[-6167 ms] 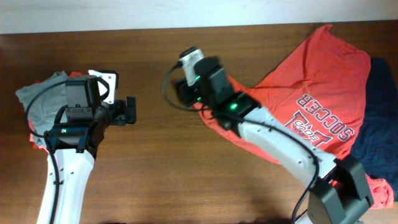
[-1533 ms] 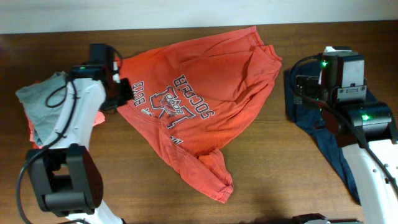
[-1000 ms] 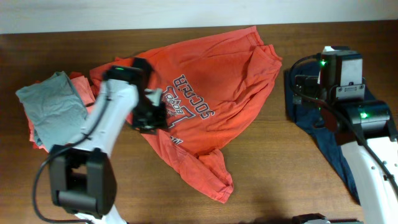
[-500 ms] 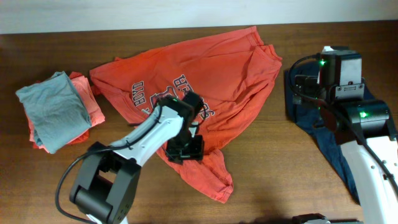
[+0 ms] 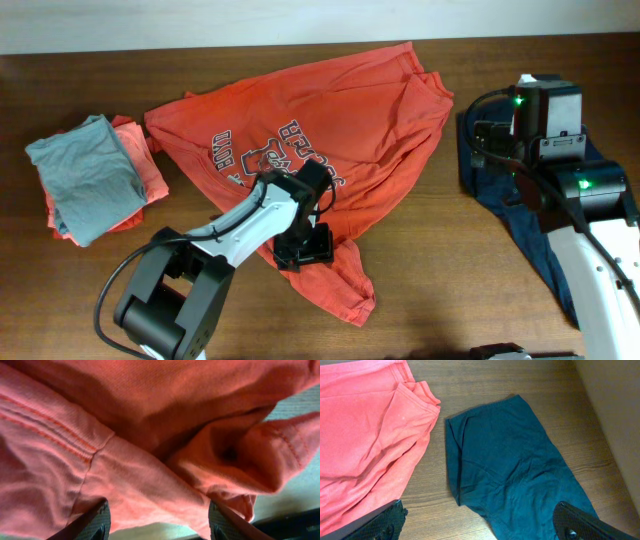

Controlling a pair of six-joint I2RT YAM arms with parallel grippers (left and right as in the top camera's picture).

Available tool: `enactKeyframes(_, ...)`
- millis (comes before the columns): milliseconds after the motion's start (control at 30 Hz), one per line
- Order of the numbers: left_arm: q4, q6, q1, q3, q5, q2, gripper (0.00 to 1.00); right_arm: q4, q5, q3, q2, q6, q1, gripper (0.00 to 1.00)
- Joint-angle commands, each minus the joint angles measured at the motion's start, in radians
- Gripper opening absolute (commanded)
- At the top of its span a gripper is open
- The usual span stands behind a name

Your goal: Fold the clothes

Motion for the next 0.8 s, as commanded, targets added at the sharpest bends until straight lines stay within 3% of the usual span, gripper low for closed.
enactKeyframes(0,0.027,-0.029,-0.005,-0.029,0.021,-0.020,0.62,-0.001,0.013,0.008,0.001,0.000,-0.007,0.99)
enactKeyframes(267,0.044,-0.029,-0.005,-0.046,0.033,-0.020,0.49,-0.002,0.013,0.008,0.001,0.000,-0.007,0.99)
enactKeyframes(333,0.045,-0.029,-0.005,-0.046,0.033,-0.020,0.36,-0.005,0.013,0.008,0.001,0.000,-0.007,0.99)
enactKeyframes(433,0.048,-0.029,-0.005,-0.047,0.033,-0.020,0.00,-0.005,0.013,0.008,0.001,0.000,-0.007,0.98)
enactKeyframes(767,0.004,-0.027,0.050,-0.043,0.028,-0.041,0.00,-0.007,0.013,0.008,0.001,0.000,-0.007,0.99)
